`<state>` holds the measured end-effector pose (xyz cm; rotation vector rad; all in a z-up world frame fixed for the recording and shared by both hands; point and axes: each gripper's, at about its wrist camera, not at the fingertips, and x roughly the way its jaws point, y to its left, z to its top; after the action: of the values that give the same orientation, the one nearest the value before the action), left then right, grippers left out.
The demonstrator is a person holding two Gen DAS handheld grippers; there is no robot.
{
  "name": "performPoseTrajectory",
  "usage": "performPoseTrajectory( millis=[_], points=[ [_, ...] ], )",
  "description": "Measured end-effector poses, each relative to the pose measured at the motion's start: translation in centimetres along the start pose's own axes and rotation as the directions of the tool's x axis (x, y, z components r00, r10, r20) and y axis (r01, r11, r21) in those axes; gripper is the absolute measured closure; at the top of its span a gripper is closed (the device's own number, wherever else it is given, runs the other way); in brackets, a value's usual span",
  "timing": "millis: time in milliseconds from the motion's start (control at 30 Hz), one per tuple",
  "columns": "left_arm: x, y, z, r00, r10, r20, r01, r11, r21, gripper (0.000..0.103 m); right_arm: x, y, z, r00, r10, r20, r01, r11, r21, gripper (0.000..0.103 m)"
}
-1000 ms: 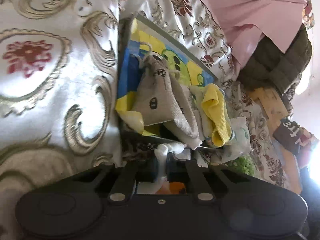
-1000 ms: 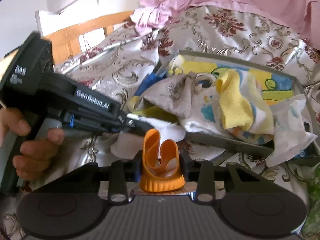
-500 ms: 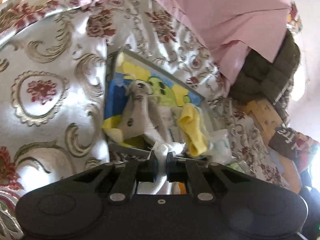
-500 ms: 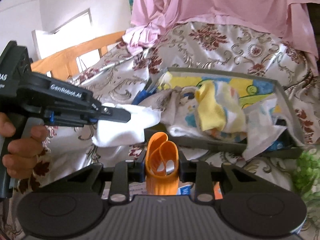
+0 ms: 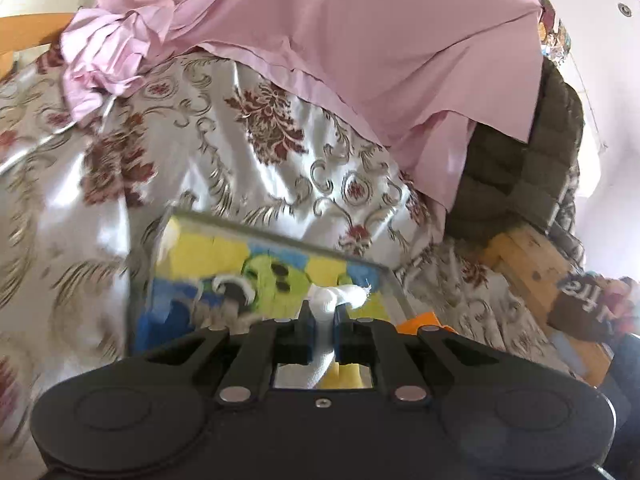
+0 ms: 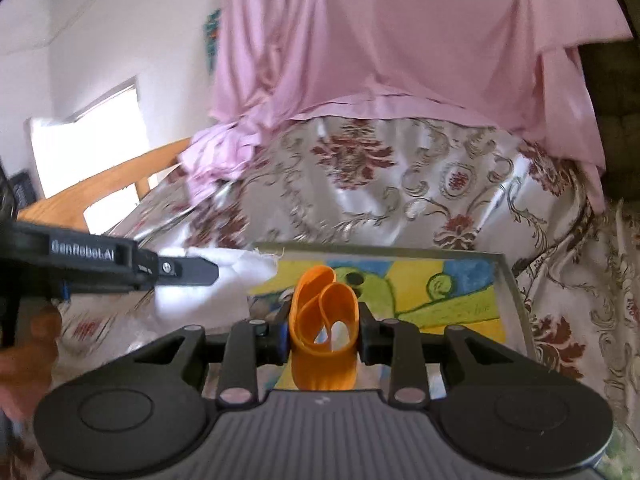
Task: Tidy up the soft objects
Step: 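Carry the orange cup and white cloth over the painted tray with both grippers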
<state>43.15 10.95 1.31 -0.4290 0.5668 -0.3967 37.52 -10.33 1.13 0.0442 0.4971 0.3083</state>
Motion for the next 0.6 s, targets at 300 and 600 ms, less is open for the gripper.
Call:
performPoseTrajectory(
  millis=[300, 600],
  points=[
    [5.9, 1.9, -0.2, 0.998, 0.061, -0.026, -0.065, 0.977, -0.205, 0.093, 5.4, -5.0, -0.7, 0.997, -0.035, -0.069, 0.047, 0.982, 0.185, 0.067],
    [7.3, 2.0, -2.1, 0.987, 0.121, -0.102, -0.141, 0.965, -0.222, 0.088, 5.5, -5.9, -2.0, 0.995, -0.049, -0.084, 0.068, 0.967, 0.245, 0.056]
  ],
)
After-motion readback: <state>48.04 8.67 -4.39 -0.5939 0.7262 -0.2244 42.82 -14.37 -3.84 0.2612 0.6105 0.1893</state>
